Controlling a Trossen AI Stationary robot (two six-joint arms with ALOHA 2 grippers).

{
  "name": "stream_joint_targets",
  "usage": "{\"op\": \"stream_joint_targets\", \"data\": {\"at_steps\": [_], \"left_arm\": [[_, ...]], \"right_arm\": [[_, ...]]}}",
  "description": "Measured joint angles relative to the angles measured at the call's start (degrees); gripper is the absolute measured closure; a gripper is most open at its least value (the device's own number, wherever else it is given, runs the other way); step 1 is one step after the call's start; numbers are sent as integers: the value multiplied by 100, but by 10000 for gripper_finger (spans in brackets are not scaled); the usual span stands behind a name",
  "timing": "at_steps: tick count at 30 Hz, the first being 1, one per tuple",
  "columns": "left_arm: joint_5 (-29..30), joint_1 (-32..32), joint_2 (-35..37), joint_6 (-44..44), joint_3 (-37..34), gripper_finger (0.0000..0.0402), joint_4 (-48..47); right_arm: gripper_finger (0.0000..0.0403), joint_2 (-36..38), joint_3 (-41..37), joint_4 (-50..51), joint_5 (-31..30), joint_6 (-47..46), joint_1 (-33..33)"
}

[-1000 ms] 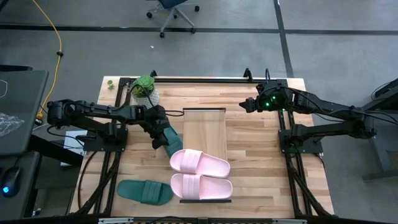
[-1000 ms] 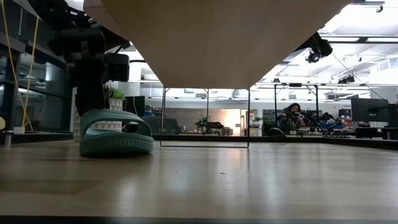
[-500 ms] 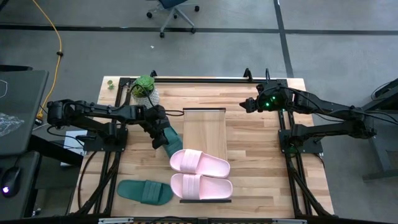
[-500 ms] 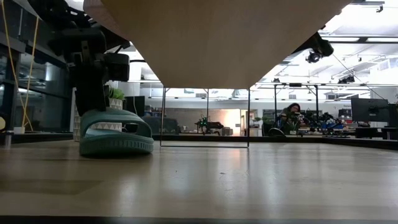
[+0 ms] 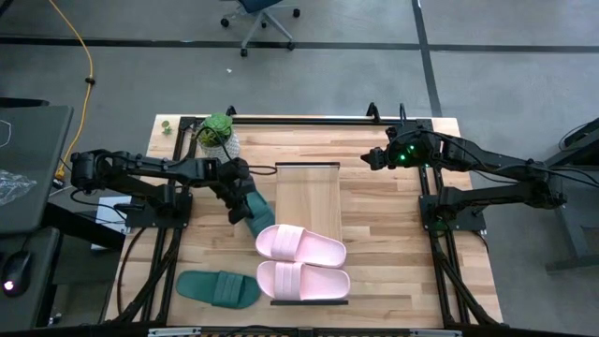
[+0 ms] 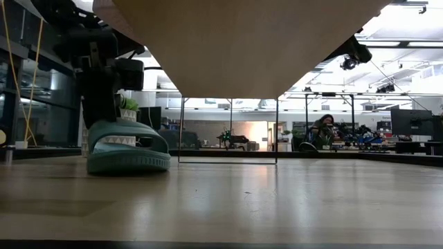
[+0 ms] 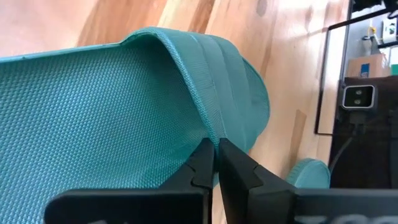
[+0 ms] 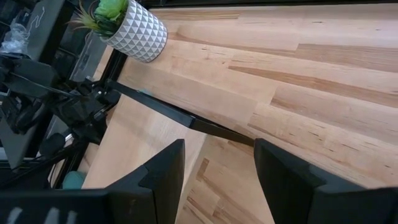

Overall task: Pick and place slides into the shelf
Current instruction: Put the top green slides on the shelf

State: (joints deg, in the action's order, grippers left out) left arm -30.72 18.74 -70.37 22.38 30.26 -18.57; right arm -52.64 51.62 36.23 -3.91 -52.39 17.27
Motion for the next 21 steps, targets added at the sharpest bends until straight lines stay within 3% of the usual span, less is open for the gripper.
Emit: {"op": "stream_joint_targets", "data": {"at_steps": [9, 21], "left_arm": [[34, -2, 322, -1, 0, 400, -400], [523, -2, 1428, 562, 0, 401, -960]], "right_arm": [[219, 0, 0, 0, -2, 86, -1], [219, 0, 0, 20, -34, 148, 0]]}}
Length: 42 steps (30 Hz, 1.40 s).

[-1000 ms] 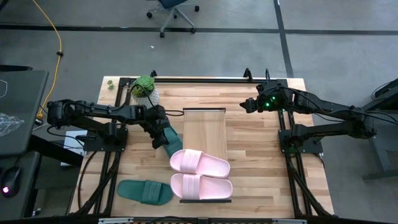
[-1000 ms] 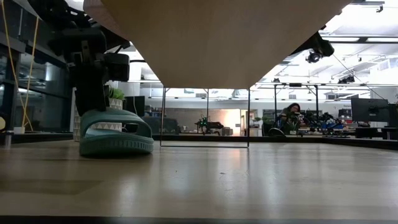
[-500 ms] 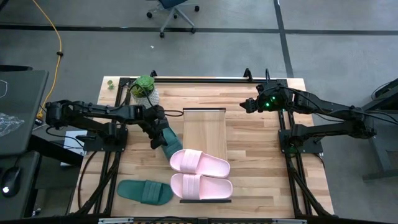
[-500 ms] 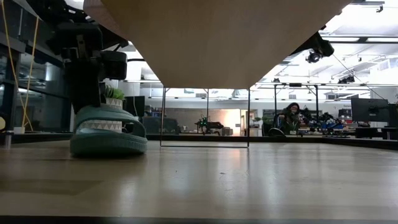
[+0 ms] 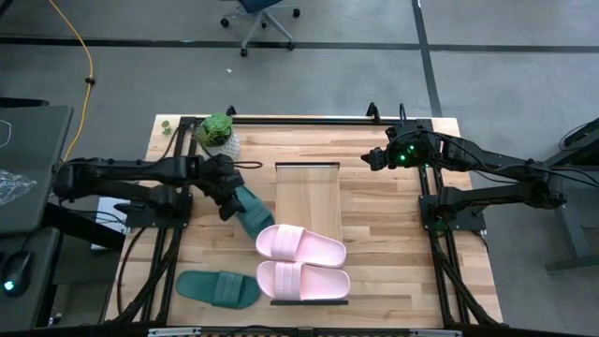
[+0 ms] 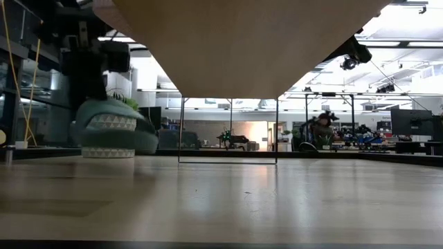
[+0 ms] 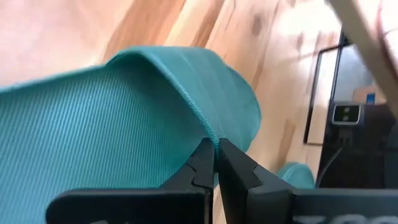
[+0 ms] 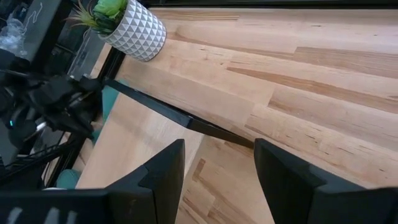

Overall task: Pick and place slides into the shelf
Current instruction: Put the top green slides on the shelf

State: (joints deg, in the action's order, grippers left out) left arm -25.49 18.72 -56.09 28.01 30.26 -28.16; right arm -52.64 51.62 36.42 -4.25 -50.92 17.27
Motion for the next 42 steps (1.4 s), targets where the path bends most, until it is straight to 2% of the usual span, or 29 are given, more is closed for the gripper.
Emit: {"op": "stream_joint_targets", "data": {"at_steps": [10, 17, 31, 38, 42], "left_arm": [[458, 0, 956, 395, 7, 402, -971], [818, 1, 1535, 724, 78, 401, -1137], [2323, 0, 1732, 394, 1871, 401, -2747], [2781, 0, 1589, 394, 2620, 401, -2725], [2805, 2, 1347, 387, 2816, 401, -2264]], "right_arm": [[219, 0, 0, 4, -7, 87, 0], [219, 2, 0, -6, -11, 88, -1], [219, 2, 0, -34, -11, 151, 0], [219, 2, 0, -227, 157, 85, -1], [219, 1, 0, -462, 343, -127, -2]]}}
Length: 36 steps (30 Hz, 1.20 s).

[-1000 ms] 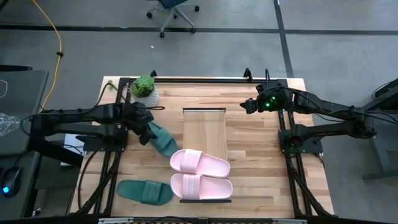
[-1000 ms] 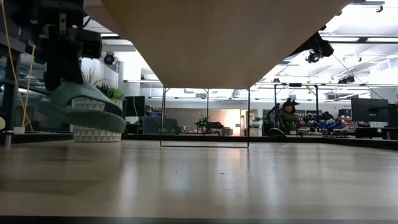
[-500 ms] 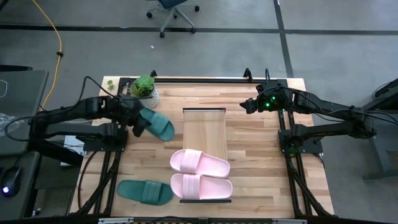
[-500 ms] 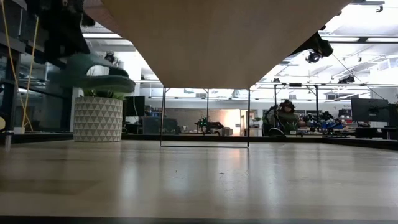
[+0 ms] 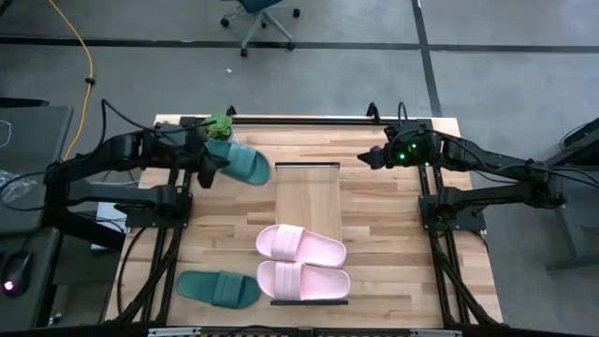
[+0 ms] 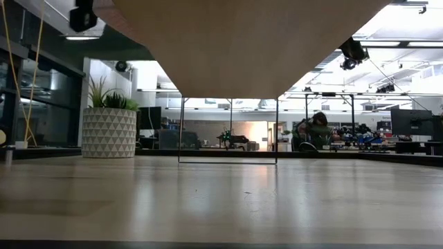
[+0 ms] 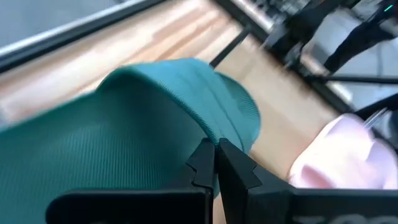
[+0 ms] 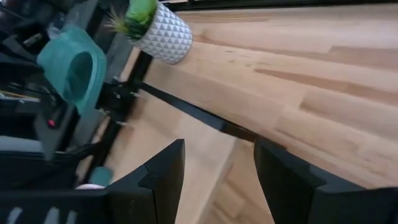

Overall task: Pick and place slides into the shelf
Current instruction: Put the top green slides on the shelf

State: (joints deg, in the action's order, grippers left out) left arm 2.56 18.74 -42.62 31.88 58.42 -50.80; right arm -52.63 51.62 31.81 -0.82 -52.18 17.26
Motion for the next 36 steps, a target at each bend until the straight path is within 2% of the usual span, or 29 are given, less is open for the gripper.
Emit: {"op": "stream_joint_targets", "data": {"at_steps": [10, 17, 22, 25, 33, 36], "left_arm": [[-540, -2, -881, -146, 98, 401, 1724], [-992, -4, -1412, -33, 98, 401, 2655], [-1237, -35, -1655, 279, 98, 401, 3076], [-947, -254, -1726, 686, 98, 401, 3193], [562, -1132, -1890, 1845, 96, 401, 3424], [886, -1411, -2088, 2195, 96, 401, 3510]], "right_arm": [[219, 1, 0, -345, 390, -597, 0], [219, 1, 0, -300, 452, -575, 1], [219, 1, 0, -31, 527, -205, 0], [219, 3, 0, -19, 527, 55, 2], [219, 316, 0, -23, 755, 639, 210], [219, 512, 0, -24, 802, 868, 350]]}}
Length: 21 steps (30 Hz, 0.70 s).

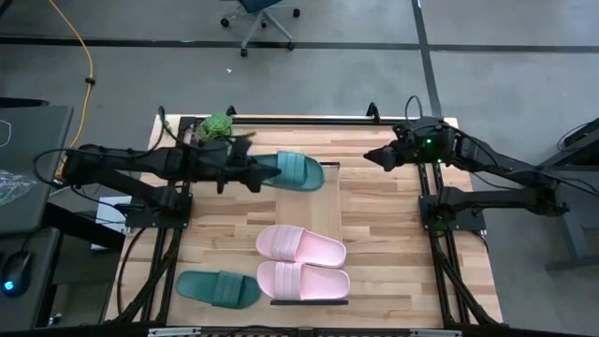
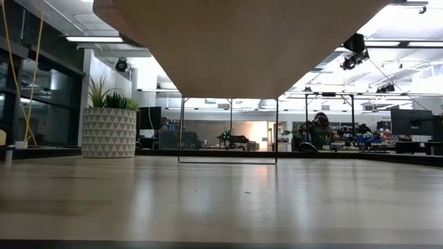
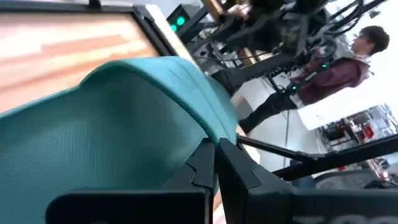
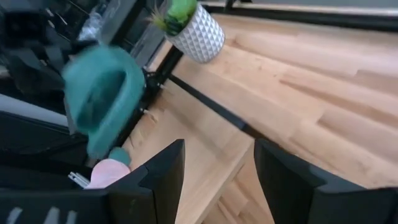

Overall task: Pick and place slides into the shelf
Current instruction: Put the top green slides on the shelf

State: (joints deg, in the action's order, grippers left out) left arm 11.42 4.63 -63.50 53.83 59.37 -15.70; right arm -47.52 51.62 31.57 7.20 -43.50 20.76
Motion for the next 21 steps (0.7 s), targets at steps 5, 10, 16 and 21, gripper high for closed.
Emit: {"op": "stream_joint_targets", "data": {"at_steps": [5, 10, 16, 21], "left_arm": [[419, -382, -450, 408, 0, 401, 387], [465, -410, -894, 573, 0, 401, 1007], [490, -379, -1212, 668, 0, 401, 1293], [435, -314, -1257, 833, -2, 401, 1287]], "right_arm": [[219, 183, 0, 69, 250, 306, 233], [219, 182, 0, 293, 527, 617, 384], [219, 181, 0, 297, 685, 753, 450], [219, 180, 0, 295, 739, 799, 450]]}}
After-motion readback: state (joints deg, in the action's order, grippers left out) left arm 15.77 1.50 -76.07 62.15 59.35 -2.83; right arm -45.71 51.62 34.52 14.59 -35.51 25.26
